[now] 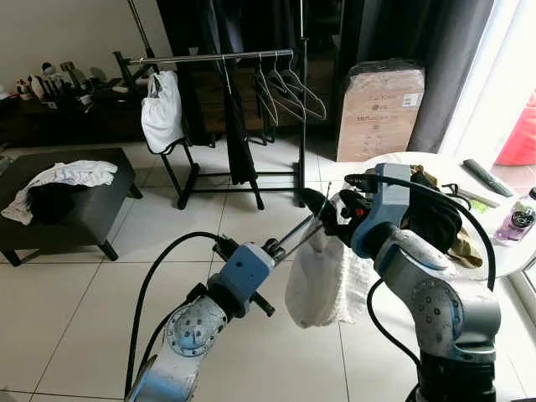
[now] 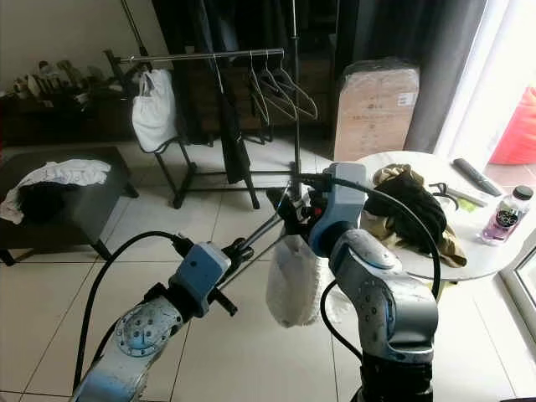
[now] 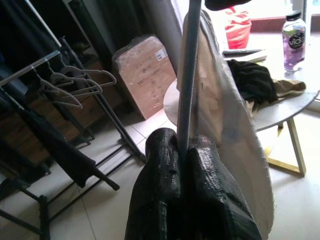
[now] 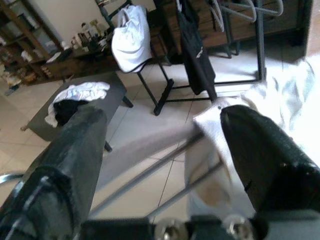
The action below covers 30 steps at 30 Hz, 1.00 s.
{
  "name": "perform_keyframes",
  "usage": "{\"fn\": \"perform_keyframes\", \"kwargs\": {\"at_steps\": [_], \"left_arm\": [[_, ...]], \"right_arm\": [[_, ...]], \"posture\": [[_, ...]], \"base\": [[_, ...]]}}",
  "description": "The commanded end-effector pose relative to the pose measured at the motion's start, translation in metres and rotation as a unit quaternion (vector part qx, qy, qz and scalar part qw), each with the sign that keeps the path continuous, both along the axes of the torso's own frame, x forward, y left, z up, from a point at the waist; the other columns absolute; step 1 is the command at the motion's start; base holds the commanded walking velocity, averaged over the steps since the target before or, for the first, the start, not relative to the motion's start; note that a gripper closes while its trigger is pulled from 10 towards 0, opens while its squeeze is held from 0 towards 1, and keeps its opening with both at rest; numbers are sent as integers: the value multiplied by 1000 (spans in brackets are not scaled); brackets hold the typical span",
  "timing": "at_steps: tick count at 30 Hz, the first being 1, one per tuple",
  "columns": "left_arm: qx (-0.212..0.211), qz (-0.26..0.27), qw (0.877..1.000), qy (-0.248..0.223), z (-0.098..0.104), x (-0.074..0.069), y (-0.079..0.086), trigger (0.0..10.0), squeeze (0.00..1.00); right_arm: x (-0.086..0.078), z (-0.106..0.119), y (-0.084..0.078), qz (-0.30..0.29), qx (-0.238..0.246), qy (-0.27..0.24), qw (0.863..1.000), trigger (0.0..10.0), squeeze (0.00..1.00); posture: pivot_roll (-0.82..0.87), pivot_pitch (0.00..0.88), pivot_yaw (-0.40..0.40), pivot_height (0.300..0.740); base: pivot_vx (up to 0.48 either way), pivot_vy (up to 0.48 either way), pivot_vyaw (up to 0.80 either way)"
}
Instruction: Hang hanger
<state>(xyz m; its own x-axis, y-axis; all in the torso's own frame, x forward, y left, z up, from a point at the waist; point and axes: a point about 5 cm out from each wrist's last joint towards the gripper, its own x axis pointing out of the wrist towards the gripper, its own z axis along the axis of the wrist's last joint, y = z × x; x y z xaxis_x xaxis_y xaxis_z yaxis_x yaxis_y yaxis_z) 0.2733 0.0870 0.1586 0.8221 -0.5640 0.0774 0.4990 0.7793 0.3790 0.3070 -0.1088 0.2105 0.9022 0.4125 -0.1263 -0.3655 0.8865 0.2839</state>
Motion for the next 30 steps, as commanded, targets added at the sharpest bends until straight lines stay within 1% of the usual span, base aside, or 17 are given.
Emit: {"fn": "perform_keyframes", "kwargs": {"at_steps": [1, 4, 5, 6, 7, 8, 11, 13, 17, 18, 20, 25, 28, 30], "left_arm": [[-28, 8, 997, -65, 25, 2, 1, 10000, 0], [-25, 16, 997, -67, 25, 4, 2, 10000, 0], [-25, 16, 997, -67, 25, 4, 2, 10000, 0], [-25, 23, 997, -69, 25, 5, 4, 10000, 0], [-26, 25, 997, -69, 25, 5, 4, 10000, 0], [-26, 26, 997, -69, 24, 5, 4, 10000, 0], [-32, 24, 997, -65, 24, 6, 2, 10000, 0], [-51, 29, 996, -60, 27, 8, 1, 10000, 0], [-62, 32, 996, -57, 29, 10, 1, 10000, 0], [-63, 30, 996, -56, 30, 9, 1, 10000, 0], [-66, 28, 996, -54, 30, 9, 0, 10000, 0], [-82, 12, 996, -39, 31, 9, -6, 10000, 0], [-86, 10, 996, -33, 31, 10, -8, 10000, 0], [-88, 8, 996, -26, 31, 11, -9, 10000, 0]], "right_arm": [[-1, -8, 2, -3, -12, 15, 1000, 10000, 0], [3, -12, -12, -64, -24, 16, 998, 10000, 0], [3, -12, -12, -64, -24, 16, 998, 10000, 0], [4, -15, -21, -98, -35, 19, 994, 10000, 0], [3, -19, -26, -112, -48, 20, 992, 10000, 0], [3, -19, -26, -114, -51, 20, 992, 10000, 0], [-1, -28, -24, -98, -84, 21, 991, 10000, 0], [-5, -41, -23, -93, -125, 28, 987, 10000, 0], [-6, -52, -27, -105, -119, 36, 987, 10000, 0], [-6, -52, -27, -106, -109, 30, 988, 10000, 1000], [-6, -52, -27, -105, -101, 25, 989, 10000, 1000], [-7, -49, -18, -79, -107, -13, 991, 10000, 1000], [-9, -55, -13, -62, -114, -15, 991, 10000, 1000], [-11, -63, -9, -41, -125, -2, 991, 10000, 1000]], "posture": [[-76, 84, 40, 740], [-76, 79, 40, 740], [-76, 79, 40, 740], [-78, 76, 40, 740], [-79, 76, 40, 740], [-79, 76, 40, 740], [-83, 69, 41, 740], [-82, 65, 42, 740], [-79, 65, 43, 740], [-79, 67, 43, 740], [-79, 69, 43, 740], [-77, 83, 43, 740], [-76, 90, 44, 740], [-74, 93, 45, 740]], "base": [[0, 0, 0], [0, 0, 0], [0, 0, 0], [0, 0, 0], [0, 0, 0], [0, 0, 0], [0, 0, 0], [0, 0, 0], [0, 0, 0], [0, 0, 0], [0, 0, 0], [0, 0, 0], [0, 0, 0], [0, 0, 0]]}}
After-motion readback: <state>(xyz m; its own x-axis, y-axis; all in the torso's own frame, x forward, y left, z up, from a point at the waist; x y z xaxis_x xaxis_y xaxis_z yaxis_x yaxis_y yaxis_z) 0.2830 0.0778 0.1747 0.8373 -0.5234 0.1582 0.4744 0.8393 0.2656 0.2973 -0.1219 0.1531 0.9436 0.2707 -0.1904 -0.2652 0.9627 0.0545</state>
